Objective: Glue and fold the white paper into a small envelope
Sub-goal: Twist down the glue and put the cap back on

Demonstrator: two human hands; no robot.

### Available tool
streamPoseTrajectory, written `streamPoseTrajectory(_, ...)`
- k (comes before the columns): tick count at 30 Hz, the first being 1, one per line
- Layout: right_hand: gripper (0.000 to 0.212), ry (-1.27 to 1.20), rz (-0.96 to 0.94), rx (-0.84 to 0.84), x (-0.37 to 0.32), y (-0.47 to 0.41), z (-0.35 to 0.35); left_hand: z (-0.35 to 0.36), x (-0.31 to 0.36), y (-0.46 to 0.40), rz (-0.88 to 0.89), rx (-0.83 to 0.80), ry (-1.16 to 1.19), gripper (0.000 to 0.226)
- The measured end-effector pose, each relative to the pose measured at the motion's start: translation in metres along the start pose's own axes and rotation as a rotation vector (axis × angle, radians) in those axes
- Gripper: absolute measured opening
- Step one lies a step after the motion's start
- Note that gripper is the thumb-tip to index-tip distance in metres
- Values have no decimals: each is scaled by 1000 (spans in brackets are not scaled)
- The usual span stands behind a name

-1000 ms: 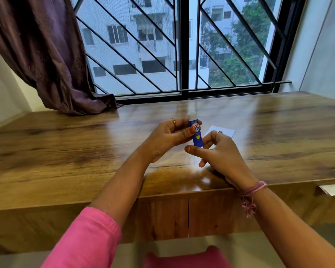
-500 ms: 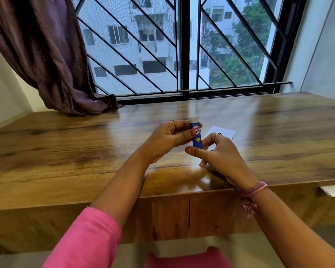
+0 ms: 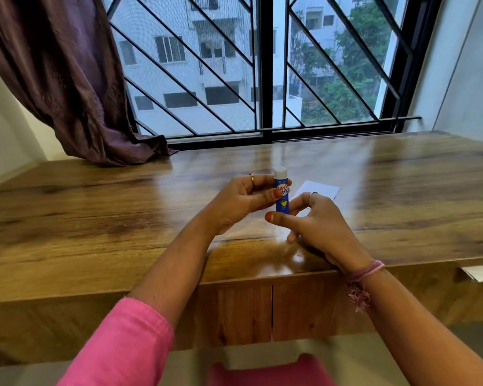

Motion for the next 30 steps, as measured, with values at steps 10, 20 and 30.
streamPoseTrajectory(10,24,-11,43,-94,3,1,4,1,-2,0,-15,-3,30,25)
streamPoseTrajectory(20,30,-211,135,-188,5,4,8,-2,-1,0,-9,11,49,25)
streamPoseTrajectory(30,40,-147,134,-146,6,0,6,1,-1,0,-13,-2,20,26)
Point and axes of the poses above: each hand's wrist, its own y-axis away from the middle knuckle, its own z-axis out of the palm, x = y × z, the point moved 6 cm from there along -y, towards the middle knuckle, and after that the axes turned 2 degrees about -y, right-handed, at the moved point
